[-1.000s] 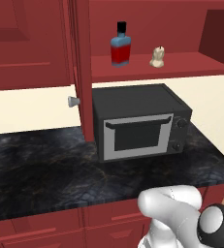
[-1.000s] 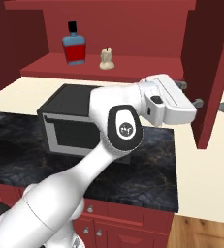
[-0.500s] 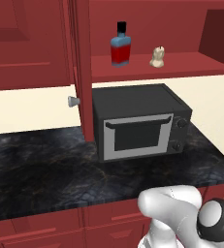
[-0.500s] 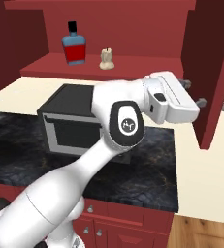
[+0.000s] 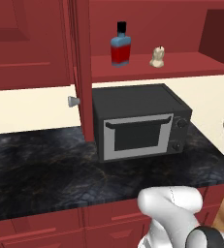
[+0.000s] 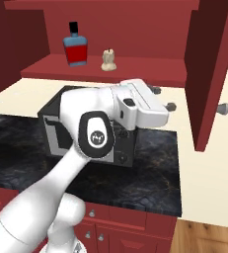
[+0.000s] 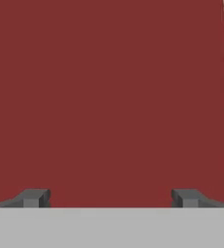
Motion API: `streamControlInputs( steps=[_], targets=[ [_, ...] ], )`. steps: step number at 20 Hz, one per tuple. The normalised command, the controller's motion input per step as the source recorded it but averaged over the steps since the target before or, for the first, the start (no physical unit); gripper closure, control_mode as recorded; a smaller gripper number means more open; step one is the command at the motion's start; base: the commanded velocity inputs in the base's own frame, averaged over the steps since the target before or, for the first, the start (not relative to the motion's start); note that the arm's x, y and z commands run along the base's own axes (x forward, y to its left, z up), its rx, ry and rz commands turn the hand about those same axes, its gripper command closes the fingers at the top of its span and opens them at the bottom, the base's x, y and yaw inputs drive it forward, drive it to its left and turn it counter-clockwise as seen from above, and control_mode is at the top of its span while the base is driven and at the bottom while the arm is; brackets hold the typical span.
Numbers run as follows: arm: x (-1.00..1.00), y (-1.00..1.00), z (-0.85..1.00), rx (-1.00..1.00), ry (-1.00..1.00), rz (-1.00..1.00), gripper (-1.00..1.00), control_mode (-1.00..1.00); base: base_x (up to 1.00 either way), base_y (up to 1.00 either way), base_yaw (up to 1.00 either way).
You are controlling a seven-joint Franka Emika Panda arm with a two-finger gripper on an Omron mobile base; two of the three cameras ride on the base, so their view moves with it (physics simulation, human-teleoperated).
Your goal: Get the candle and the liquor from the cabinet and move them to the dining counter.
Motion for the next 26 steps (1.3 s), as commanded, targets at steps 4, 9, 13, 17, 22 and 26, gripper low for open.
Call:
streamControlInputs(
  steps=[4,9,13,17,22,26],
  targets=[
    [-0.04,0.91,0.02,0.07,0.25,0.34,-1.0,-1.0,0.0,0.0,0.0],
    [-0.16,0.86,0.0,0.11,0.16,0.42,-1.0,-1.0,0.0,0.0,0.0],
    [-0.08,0.64,0.0,0.18,0.21,0.41,-1.0,-1.0,0.0,0.0,0.0],
    [-0.06,0.56,0.0,0.18,0.17,0.38,-1.0,-1.0,0.0,0.0,0.0],
    [-0.04,0.54,0.02,0.18,0.11,0.28,-1.0,-1.0,0.0,0.0,0.0],
    [-0.01,0.61,0.14,0.2,0.11,0.2,-1.0,-1.0,0.0,0.0,0.0]
  ],
)
